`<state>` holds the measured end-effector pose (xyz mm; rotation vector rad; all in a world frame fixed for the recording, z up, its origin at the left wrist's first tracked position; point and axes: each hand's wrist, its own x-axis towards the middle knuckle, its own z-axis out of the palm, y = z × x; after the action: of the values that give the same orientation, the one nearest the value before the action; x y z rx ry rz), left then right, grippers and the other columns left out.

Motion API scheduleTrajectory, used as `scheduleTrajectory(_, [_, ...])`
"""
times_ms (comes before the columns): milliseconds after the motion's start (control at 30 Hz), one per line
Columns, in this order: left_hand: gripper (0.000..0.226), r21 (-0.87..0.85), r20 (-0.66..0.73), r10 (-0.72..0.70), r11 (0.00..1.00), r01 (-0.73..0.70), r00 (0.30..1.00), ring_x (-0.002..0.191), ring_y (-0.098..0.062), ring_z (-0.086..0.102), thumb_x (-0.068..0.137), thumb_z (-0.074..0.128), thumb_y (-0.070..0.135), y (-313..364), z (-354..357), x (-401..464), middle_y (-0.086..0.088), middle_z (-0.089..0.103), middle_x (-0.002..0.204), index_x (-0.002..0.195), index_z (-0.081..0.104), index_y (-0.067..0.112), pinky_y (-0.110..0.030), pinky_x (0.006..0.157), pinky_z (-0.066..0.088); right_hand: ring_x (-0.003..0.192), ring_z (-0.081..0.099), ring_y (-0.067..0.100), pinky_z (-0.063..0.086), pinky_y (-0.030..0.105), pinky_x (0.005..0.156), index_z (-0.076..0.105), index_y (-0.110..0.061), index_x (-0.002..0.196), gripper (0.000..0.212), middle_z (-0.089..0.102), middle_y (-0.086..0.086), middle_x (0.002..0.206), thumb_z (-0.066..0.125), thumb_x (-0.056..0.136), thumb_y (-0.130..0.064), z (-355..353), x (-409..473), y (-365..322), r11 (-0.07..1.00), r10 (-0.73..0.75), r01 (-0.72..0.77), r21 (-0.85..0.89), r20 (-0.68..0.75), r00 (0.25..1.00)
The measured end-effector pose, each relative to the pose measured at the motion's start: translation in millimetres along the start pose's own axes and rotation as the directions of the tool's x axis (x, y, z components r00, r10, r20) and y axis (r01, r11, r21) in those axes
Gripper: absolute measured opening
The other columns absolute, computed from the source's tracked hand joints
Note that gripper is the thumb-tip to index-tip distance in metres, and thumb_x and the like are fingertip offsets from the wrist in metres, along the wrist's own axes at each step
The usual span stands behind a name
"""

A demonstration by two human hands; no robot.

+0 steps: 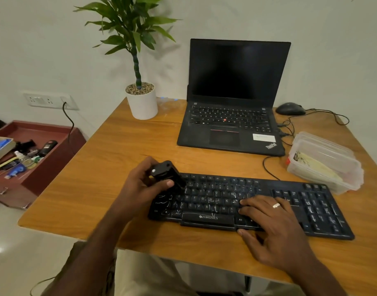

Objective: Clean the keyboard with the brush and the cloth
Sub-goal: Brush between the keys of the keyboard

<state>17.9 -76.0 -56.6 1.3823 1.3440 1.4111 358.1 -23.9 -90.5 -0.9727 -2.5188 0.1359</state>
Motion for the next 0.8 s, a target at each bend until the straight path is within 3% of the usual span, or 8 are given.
scheduleTrajectory(100, [0.03, 0.038, 0.037, 0.007, 0.999, -0.008, 0.999, 0.077, -0.026, 0.061, 0.08, 0.076, 0.027, 3, 22, 12, -0.013, 0.059, 0.084, 0.091, 0.052, 0.012, -0.038, 0.065, 0.052, 0.117, 0.055, 0.011, 0.032, 0.038, 0.102, 0.069, -0.028, 0.113, 0.041, 0.063, -0.013, 0.122, 0.063, 0.083, -0.055, -1, -1, 0, 1.0, 0.005, -0.005, 0.002, -0.007, 1.0])
scheduleTrajectory(200, [0.027, -0.241, -0.081, -0.029, 0.97, 0.008, 0.996, 0.099, -0.04, 0.064, 0.087, 0.074, 0.017, -2, 24, 13, -0.025, 0.061, 0.1, 0.096, 0.051, 0.006, -0.05, 0.081, 0.057, 0.119, 0.055, 0.011, 0.032, 0.04, 0.103, 0.069, -0.029, 0.114, 0.042, 0.063, -0.013, 0.123, 0.063, 0.083, -0.056, 0, -1, 0, 1.0, 0.013, -0.013, 0.002, -0.003, 1.0])
scheduleTrajectory(267, [0.029, -0.402, -0.124, -0.05, 0.916, -0.004, 0.991, 0.108, -0.039, 0.064, 0.084, 0.076, 0.02, -2, 14, 8, -0.019, 0.064, 0.107, 0.097, 0.051, 0.011, -0.043, 0.084, 0.059, 0.12, 0.054, 0.011, 0.031, 0.038, 0.104, 0.069, -0.029, 0.114, 0.041, 0.063, -0.013, 0.124, 0.064, 0.082, -0.056, 0, -2, 0, 1.0, 0.017, -0.017, 0.005, -0.005, 1.0])
scheduleTrajectory(333, [0.039, -0.357, -0.128, -0.055, 0.934, 0.006, 0.99, 0.106, -0.034, 0.067, 0.076, 0.083, 0.032, -1, -2, 1, -0.013, 0.066, 0.105, 0.093, 0.052, 0.016, -0.041, 0.081, 0.06, 0.121, 0.053, 0.01, 0.03, 0.037, 0.105, 0.07, -0.03, 0.113, 0.04, 0.063, -0.014, 0.124, 0.065, 0.083, -0.056, 1, -3, 0, 1.0, 0.014, -0.014, 0.008, -0.002, 1.0])
scheduleTrajectory(433, [0.031, -0.138, -0.123, -0.034, 0.99, 0.017, 0.992, 0.088, -0.021, 0.07, 0.08, 0.079, 0.014, 0, -10, -3, -0.001, 0.066, 0.086, 0.089, 0.049, 0.009, -0.037, 0.073, 0.06, 0.121, 0.054, 0.01, 0.032, 0.039, 0.104, 0.069, -0.029, 0.113, 0.04, 0.062, -0.014, 0.124, 0.065, 0.083, -0.056, 2, -2, 1, 1.0, 0.006, -0.006, 0.01, -0.007, 1.0])
scheduleTrajectory(567, [0.034, -0.025, 0.018, -0.009, 1.0, 0.009, 1.0, 0.078, -0.028, 0.064, 0.08, 0.079, 0.02, 1, 11, 6, -0.015, 0.061, 0.085, 0.091, 0.049, 0.008, -0.043, 0.065, 0.055, 0.118, 0.056, 0.012, 0.033, 0.039, 0.101, 0.07, -0.028, 0.112, 0.041, 0.063, -0.012, 0.122, 0.064, 0.082, -0.055, 2, -1, 1, 1.0, -0.004, 0.004, 0.004, -0.018, 1.0])
scheduleTrajectory(633, [0.029, 0.029, 0.073, 0.023, 0.999, -0.026, 0.997, 0.072, -0.022, 0.058, 0.082, 0.077, 0.019, 1, 25, 14, -0.01, 0.056, 0.079, 0.089, 0.05, 0.011, -0.035, 0.06, 0.05, 0.118, 0.056, 0.012, 0.034, 0.039, 0.1, 0.071, -0.027, 0.112, 0.041, 0.064, -0.012, 0.122, 0.065, 0.082, -0.055, 2, -1, 1, 1.0, -0.001, 0.001, 0.004, -0.017, 1.0])
scheduleTrajectory(800, [0.034, -0.318, 0.011, -0.037, 0.947, 0.039, 0.999, 0.096, -0.037, 0.061, 0.081, 0.078, 0.023, -3, 28, 18, -0.02, 0.058, 0.1, 0.093, 0.05, 0.009, -0.043, 0.076, 0.053, 0.119, 0.055, 0.012, 0.033, 0.038, 0.101, 0.069, -0.028, 0.113, 0.04, 0.063, -0.013, 0.123, 0.066, 0.083, -0.055, 2, -1, 1, 1.0, 0.01, -0.01, 0.008, -0.007, 1.0])
